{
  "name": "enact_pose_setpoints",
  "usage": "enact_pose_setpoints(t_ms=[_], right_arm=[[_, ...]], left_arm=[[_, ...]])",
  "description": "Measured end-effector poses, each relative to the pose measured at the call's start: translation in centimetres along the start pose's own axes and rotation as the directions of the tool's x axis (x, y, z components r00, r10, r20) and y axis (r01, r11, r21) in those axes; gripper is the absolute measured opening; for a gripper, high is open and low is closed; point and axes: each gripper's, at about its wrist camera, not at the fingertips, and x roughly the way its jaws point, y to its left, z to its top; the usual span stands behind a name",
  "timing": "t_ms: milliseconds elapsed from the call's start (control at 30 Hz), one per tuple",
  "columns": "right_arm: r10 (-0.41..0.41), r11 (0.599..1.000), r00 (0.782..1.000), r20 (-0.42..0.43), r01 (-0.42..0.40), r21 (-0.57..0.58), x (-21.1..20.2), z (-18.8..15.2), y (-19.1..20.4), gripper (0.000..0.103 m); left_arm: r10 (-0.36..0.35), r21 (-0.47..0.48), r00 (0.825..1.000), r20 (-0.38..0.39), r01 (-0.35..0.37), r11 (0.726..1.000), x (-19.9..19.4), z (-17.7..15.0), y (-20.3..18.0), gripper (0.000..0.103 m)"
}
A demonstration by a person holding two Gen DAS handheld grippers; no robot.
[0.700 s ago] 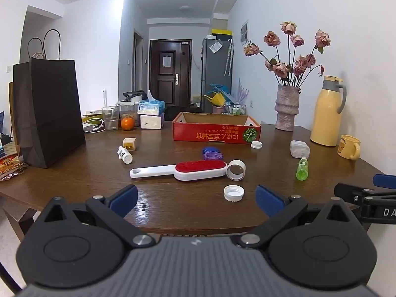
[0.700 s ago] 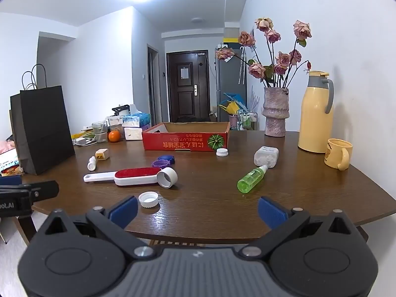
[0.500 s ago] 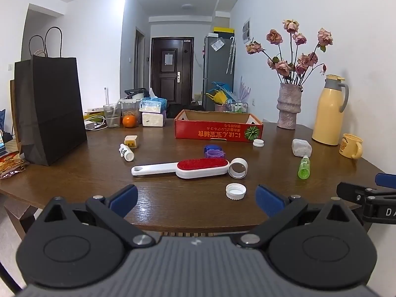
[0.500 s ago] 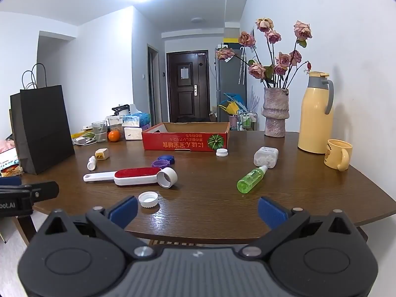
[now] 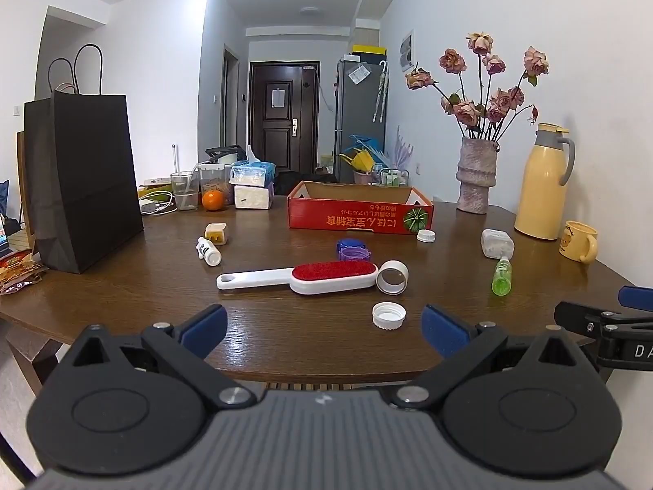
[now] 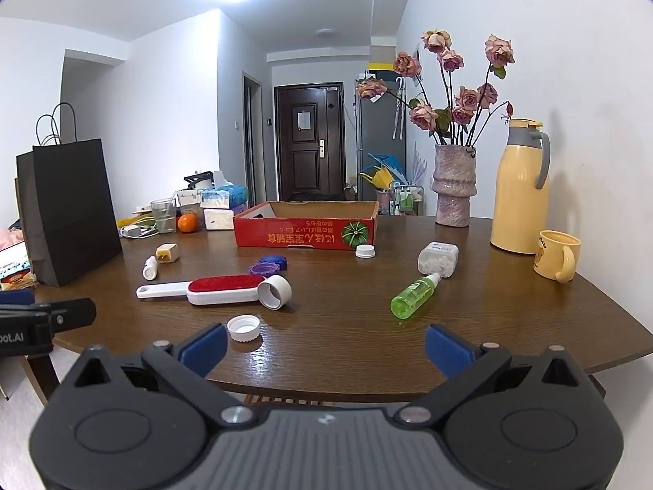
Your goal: Organize rigid objects
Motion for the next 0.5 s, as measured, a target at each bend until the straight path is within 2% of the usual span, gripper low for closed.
enact_pose_setpoints(t_ms=[500], right_arm=[[-0.001,1.0,1.0,-0.001,0.001,-0.002,-0.08,-0.02,0.12,0.103]], left_arm=[[0.001,0.002,1.0,0.0,-0.001,1.0,0.0,0.0,-0.05,0.103]])
